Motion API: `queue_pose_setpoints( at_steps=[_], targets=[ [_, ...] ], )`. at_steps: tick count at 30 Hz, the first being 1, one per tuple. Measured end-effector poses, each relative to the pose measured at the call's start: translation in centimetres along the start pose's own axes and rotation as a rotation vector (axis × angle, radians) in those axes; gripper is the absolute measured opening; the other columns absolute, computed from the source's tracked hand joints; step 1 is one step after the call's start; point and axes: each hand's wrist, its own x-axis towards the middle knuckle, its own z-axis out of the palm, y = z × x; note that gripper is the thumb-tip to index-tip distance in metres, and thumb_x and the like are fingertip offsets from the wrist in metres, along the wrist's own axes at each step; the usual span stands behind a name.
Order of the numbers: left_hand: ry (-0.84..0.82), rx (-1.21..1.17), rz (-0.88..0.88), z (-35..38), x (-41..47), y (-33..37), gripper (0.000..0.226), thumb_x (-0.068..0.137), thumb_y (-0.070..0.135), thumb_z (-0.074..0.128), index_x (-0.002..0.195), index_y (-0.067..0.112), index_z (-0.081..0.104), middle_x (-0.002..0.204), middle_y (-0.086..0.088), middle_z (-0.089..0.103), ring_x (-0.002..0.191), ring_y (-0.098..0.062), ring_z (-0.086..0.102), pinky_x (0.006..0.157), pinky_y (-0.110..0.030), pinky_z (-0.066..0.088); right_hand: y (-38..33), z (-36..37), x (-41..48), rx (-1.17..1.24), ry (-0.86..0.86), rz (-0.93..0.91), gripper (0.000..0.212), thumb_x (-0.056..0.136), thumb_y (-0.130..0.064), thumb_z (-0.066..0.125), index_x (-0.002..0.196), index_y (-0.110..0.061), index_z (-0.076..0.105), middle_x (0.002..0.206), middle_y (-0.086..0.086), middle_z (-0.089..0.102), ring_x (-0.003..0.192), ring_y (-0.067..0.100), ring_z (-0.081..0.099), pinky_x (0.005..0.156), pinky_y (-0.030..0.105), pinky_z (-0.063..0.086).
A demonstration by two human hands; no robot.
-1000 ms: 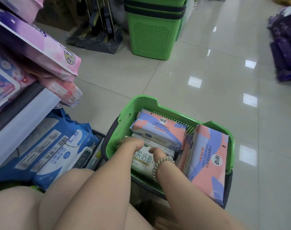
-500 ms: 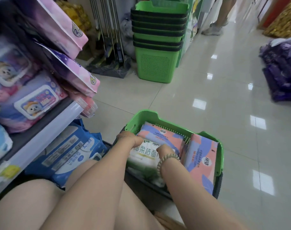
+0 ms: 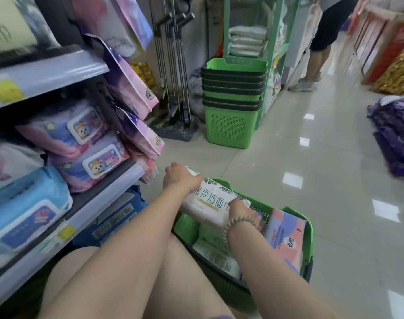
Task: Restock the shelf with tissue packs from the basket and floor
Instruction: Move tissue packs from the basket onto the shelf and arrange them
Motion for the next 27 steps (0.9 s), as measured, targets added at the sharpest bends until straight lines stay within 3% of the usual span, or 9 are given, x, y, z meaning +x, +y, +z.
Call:
queue_pose_setpoints(
  at_steps=[5, 15, 21, 25, 27],
  targets=[
    [0.209, -0.077, 0.121, -5.1, -1.6, 1.3, 0.08, 0.077, 0.055, 0.068, 0.132, 0.004, 0.041, 0.134, -0.015, 0.049, 0.12, -0.032, 0.051, 0.093, -0.035, 0.043, -2.8, 0.7, -2.9, 0.082, 0.064, -0.055, 0.064, 0.078, -0.028, 0.06, 0.136, -0.015, 0.036, 0.141, 0.014, 0.029, 0.123, 0.035, 0.035, 0.1, 0.045, 0.032],
    [0.53, -0.268, 0.358, -14.5, -5.5, 2.8, 0.074, 0.061, 0.064, 0.077, 0.101, 0.007, 0.051, 0.099, -0.003, 0.054, 0.087, -0.021, 0.055, 0.07, -0.033, 0.047, -8.6, 2.0, -8.6, 0.401, 0.011, -0.226, 0.059, 0.071, -0.021, 0.065, 0.125, -0.017, 0.043, 0.134, 0.01, 0.036, 0.117, 0.031, 0.045, 0.097, 0.048, 0.041],
    [0.69, -0.362, 0.394, -18.5, -6.8, 2.2, 0.068, 0.06, 0.059, 0.08, 0.09, 0.011, 0.043, 0.094, -0.005, 0.054, 0.081, -0.02, 0.05, 0.06, -0.027, 0.035, -11.2, 2.3, -12.4, 0.485, -0.095, -0.426, 0.039, 0.076, -0.026, 0.063, 0.108, -0.022, 0.042, 0.122, 0.004, 0.038, 0.115, 0.03, 0.044, 0.095, 0.047, 0.041],
    [0.747, -0.429, 0.454, -20.6, -7.5, 1.6, 0.069, 0.068, 0.07, 0.063, 0.104, 0.012, 0.053, 0.106, -0.005, 0.057, 0.095, -0.021, 0.052, 0.073, -0.025, 0.035, -12.2, 2.7, -15.3, 0.576, -0.168, -0.551, 0.043, 0.066, -0.038, 0.062, 0.102, -0.023, 0.044, 0.111, 0.001, 0.041, 0.107, 0.031, 0.05, 0.09, 0.05, 0.046],
    [0.796, -0.428, 0.491, -21.7, -7.9, 1.3, 0.07, 0.068, 0.076, 0.049, 0.099, 0.014, 0.058, 0.098, -0.003, 0.056, 0.088, -0.019, 0.049, 0.071, -0.023, 0.033, -12.7, 2.9, -16.7, 0.616, -0.21, -0.586, 0.049, 0.061, -0.044, 0.06, 0.103, -0.023, 0.044, 0.112, 0.002, 0.045, 0.104, 0.03, 0.053, 0.086, 0.049, 0.05]
  ],
)
